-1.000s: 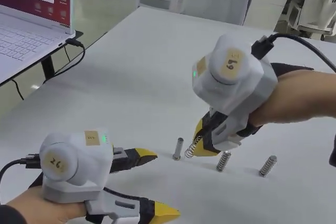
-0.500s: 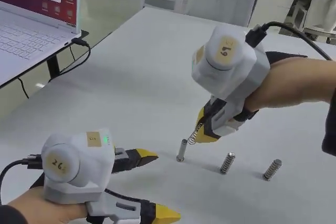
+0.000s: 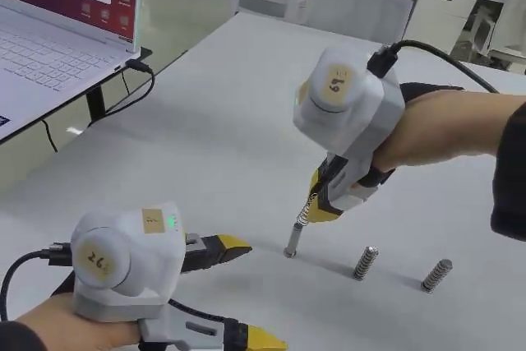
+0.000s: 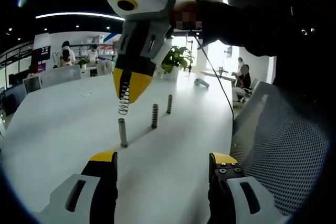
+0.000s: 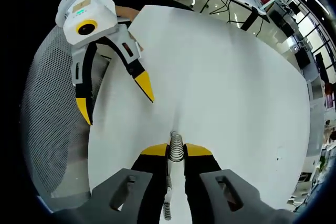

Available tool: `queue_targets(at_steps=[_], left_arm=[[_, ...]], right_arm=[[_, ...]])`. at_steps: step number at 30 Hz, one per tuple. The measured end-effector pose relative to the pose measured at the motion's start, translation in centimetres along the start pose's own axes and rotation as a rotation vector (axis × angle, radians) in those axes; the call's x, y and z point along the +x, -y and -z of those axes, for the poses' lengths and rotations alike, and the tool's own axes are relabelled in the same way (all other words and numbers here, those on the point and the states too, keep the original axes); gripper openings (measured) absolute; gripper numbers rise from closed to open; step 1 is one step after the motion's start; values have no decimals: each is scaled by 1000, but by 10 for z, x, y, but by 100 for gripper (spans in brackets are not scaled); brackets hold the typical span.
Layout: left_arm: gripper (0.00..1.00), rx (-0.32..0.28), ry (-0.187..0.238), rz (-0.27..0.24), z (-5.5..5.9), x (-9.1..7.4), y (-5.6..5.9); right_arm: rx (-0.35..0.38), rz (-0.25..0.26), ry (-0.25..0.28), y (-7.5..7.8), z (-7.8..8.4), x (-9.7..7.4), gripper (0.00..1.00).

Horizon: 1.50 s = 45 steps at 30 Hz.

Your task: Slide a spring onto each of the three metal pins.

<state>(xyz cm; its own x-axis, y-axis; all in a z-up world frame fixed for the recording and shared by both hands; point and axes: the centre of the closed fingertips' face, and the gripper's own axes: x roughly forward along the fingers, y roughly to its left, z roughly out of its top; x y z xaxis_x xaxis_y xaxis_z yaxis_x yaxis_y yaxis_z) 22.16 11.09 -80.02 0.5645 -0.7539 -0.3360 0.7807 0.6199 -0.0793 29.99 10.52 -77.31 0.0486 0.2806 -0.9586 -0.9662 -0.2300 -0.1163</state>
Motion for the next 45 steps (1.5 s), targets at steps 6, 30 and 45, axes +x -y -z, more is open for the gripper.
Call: queue_targets(at_steps=[6, 30, 45], left_arm=[[67, -3, -1, -5, 3, -2, -2], [65, -14, -5, -16, 7, -3, -5], [64, -16, -7, -23, 6, -5, -4]], right_arm=[[-1, -8, -13, 4, 2, 5, 9], [-2, -43, -51, 1, 7, 22, 9], [11, -81, -83, -5, 9, 47, 9]])
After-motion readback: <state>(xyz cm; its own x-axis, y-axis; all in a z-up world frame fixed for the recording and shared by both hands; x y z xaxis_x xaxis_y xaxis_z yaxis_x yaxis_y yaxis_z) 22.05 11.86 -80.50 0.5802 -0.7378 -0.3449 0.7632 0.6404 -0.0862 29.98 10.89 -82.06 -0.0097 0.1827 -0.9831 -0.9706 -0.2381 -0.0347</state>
